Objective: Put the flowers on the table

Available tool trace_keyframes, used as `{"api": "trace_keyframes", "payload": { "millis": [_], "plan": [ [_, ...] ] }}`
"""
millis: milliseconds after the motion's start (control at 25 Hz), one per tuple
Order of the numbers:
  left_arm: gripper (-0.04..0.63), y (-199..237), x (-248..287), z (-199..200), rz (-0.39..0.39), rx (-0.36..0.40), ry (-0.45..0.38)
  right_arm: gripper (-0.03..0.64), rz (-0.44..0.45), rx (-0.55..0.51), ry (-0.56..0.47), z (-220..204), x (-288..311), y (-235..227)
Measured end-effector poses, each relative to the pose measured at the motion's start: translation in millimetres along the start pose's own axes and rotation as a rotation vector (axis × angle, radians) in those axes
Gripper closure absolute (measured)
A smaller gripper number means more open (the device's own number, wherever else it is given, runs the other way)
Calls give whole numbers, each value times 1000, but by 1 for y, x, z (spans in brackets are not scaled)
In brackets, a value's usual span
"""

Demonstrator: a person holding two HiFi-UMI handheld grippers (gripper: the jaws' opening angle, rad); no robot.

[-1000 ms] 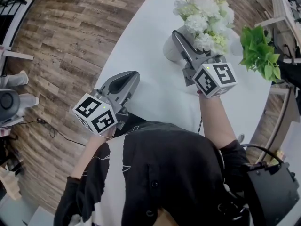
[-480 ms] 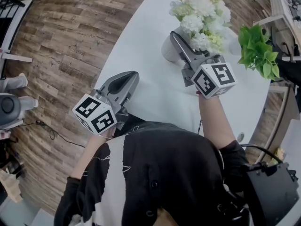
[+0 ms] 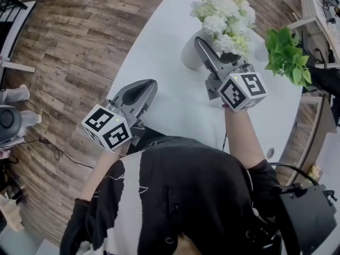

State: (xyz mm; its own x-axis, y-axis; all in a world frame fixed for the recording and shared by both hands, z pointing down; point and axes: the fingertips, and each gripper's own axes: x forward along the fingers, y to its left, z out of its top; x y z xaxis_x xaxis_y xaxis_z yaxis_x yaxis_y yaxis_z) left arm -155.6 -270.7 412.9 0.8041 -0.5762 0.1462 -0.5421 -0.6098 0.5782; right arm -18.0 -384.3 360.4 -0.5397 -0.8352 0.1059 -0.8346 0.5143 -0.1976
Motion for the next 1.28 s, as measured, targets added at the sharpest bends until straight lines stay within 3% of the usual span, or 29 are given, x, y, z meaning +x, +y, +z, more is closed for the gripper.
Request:
{"api": "trace_keyframes", "payload": {
  "millis": [840, 880, 960, 1080, 1160, 1280],
  "plan": [
    [583, -46, -17, 8, -101, 44, -36, 250, -78, -14, 47, 4, -58, 27],
    [583, -49, -17, 8, -110, 50, -37, 267, -86, -8, 38, 6, -61, 26],
    [583, -54, -18, 10, -119, 61, -38, 419, -110, 5, 20, 10, -67, 23],
    [583, -54, -22, 11, -112, 61, -45, 451, -128, -2, 19, 11, -71, 23],
    [583, -56, -22, 10, -112, 58, -44, 536, -137, -9, 16, 13, -75, 23],
    [583, -62, -19, 6, -124, 59, -35, 544, -140, 7, 15, 12, -83, 22]
  ]
}}
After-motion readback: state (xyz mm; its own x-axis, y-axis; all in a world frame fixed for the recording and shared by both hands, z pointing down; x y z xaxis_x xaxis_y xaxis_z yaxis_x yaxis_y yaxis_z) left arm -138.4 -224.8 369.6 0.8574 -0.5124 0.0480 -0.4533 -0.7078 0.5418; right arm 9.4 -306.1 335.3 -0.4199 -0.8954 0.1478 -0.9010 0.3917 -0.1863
